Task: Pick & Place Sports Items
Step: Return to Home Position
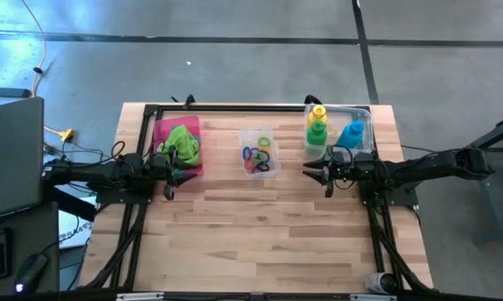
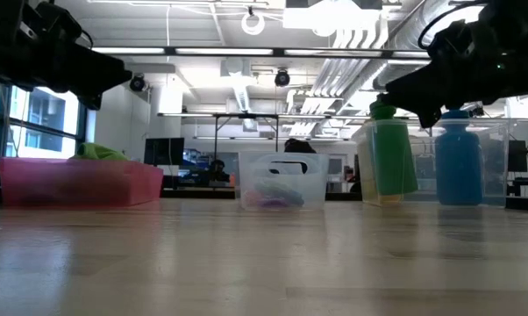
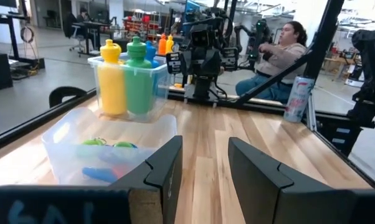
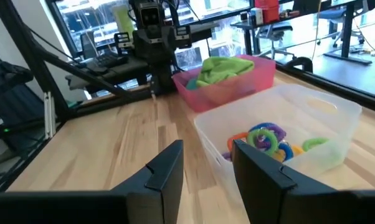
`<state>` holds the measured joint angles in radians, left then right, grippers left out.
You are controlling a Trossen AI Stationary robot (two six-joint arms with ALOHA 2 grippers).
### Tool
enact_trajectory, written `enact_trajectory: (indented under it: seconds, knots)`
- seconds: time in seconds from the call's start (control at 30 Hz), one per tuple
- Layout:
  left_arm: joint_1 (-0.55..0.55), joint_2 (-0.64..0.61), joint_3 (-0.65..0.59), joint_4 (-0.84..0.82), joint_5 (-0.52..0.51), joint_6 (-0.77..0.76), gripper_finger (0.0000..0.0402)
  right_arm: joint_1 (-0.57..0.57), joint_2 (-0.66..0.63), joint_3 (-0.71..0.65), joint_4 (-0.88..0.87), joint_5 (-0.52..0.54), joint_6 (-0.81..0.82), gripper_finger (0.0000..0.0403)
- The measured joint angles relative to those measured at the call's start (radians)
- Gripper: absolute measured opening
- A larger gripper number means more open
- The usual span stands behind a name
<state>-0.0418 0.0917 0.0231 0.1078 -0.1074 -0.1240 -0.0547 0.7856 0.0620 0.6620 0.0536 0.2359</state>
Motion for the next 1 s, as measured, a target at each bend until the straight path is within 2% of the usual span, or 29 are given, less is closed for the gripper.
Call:
enact_trajectory:
  seconds: [0.47,0.77,1.0]
  knots:
    - [0.000,0.002,-0.002,-0.052,0.000,-0.011,0.0128,0.000,-0.255,0.000,-0.295,0.000,0.001,0.0128]
    - [0.000,0.002,-0.003,-0.074,0.001,-0.089,0.0128,0.000,-0.391,0.000,-0.454,-0.001,-0.011,0.0128]
    - [0.000,0.002,-0.003,-0.082,0.002,-0.093,0.0128,0.000,-0.485,0.000,-0.566,-0.001,-0.023,0.0128]
